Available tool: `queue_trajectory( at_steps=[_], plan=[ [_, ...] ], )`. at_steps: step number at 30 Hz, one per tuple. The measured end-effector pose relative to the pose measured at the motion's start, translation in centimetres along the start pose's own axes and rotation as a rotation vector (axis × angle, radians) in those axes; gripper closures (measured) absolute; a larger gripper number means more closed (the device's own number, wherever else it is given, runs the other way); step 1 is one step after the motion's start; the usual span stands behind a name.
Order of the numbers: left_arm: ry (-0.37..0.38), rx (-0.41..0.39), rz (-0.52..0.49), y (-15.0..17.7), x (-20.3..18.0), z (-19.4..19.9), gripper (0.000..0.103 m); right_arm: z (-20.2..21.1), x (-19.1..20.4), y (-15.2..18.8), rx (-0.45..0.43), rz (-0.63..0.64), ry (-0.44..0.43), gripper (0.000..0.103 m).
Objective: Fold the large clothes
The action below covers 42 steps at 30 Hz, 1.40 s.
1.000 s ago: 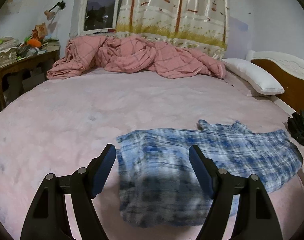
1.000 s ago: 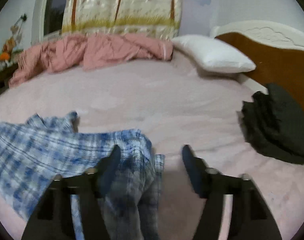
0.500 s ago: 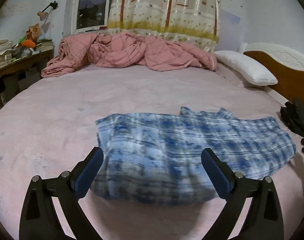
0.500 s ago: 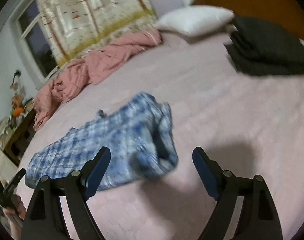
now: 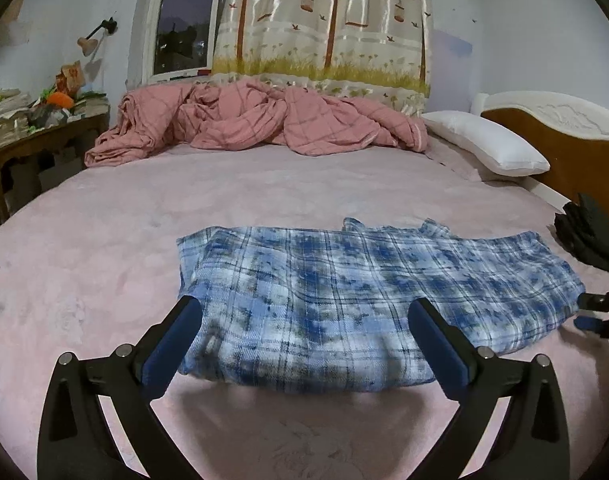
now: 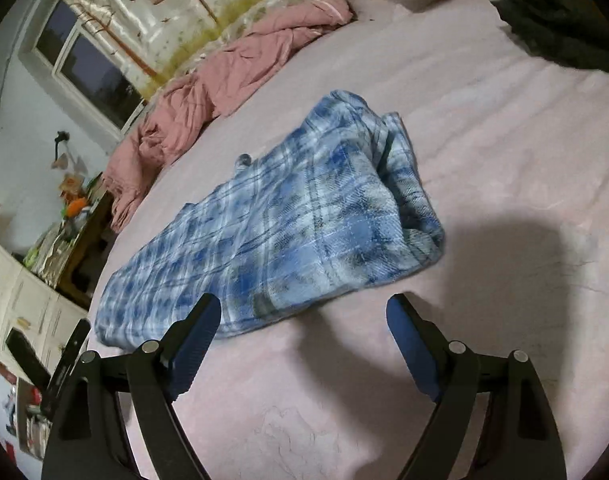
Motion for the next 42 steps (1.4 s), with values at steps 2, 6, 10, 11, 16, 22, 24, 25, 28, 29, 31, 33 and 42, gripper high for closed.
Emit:
queue_trajectory(
  at_steps=[2, 6, 10, 11, 16, 22, 24, 25, 28, 29, 31, 33, 42],
  plan=[
    [0.004, 0.003, 0.020, 0.0, 0.2, -0.1, 0.001, -0.6, -0.9, -0.4, -0.033, -0.045, 0.035, 0.017],
    [-0.029, 0.016, 0.032, 0.0, 1.0, -0.4, 0.001, -2.1, -2.3, -1.6, -0.098, -0.149, 0.051, 0.017],
    [-0.042, 0.012, 0.042, -0.1, 1.9, -0.4, 0.001, -2.7, -3.1, -2.1, -0.132, -0.156, 0.106, 0.056],
    [-0.047, 0.006, 0.046, -0.3, 2.0, -0.4, 0.001, -3.0, -3.0, -2.0, -0.127, -0.162, 0.090, 0.067],
    [-0.040, 0.016, 0.119, -0.6, 2.9, -0.4, 0.001, -2.0, 0.7, -3.5, -0.204, 0.090, 0.189, 0.082],
    [-0.060, -0.018, 0.164, -1.9, 4.5, 0.4, 0.001, -1.8, 9.9, -4.9, -0.271, 0.355, 0.181, 0.083],
    [-0.062, -0.030, 0.185, -2.2, 4.9, 0.7, 0.001, -1.9, 13.3, -4.2, -0.262, 0.395, 0.132, 0.083],
    [-0.058, -0.030, 0.199, -2.3, 5.2, 0.8, 0.001, -2.1, 14.6, -3.7, -0.248, 0.412, 0.112, 0.083],
    [-0.042, -0.030, 0.231, -2.6, 5.9, 1.0, 0.001, -2.9, 18.2, -0.5, -0.202, 0.458, 0.043, 0.088],
    [-0.046, -0.036, 0.232, -2.8, 6.1, 1.1, 0.001, -3.3, 19.2, 1.0, -0.184, 0.473, 0.012, 0.089],
    [-0.055, -0.047, 0.232, -3.1, 6.5, 1.3, 0.001, -4.3, 20.1, 3.1, -0.151, 0.489, 0.001, 0.089],
    [-0.056, -0.053, 0.244, -3.3, 6.9, 1.5, 0.001, -5.0, 20.2, 4.9, -0.124, 0.485, -0.008, 0.089],
    [-0.045, -0.045, 0.220, -3.3, 6.2, 1.2, 0.001, -5.5, 20.6, 7.3, -0.084, 0.432, -0.108, 0.070]
  ],
)
Point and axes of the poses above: each gripper's, at about its wrist camera, not at the fingertips, and z roughly against the way its jaws point, x to its left, y to its underside, the point moved 9 cm from there along -z, roughly the way its jaws point, and after that the axes turned 15 degrees about -x, right-handed, at the moved point
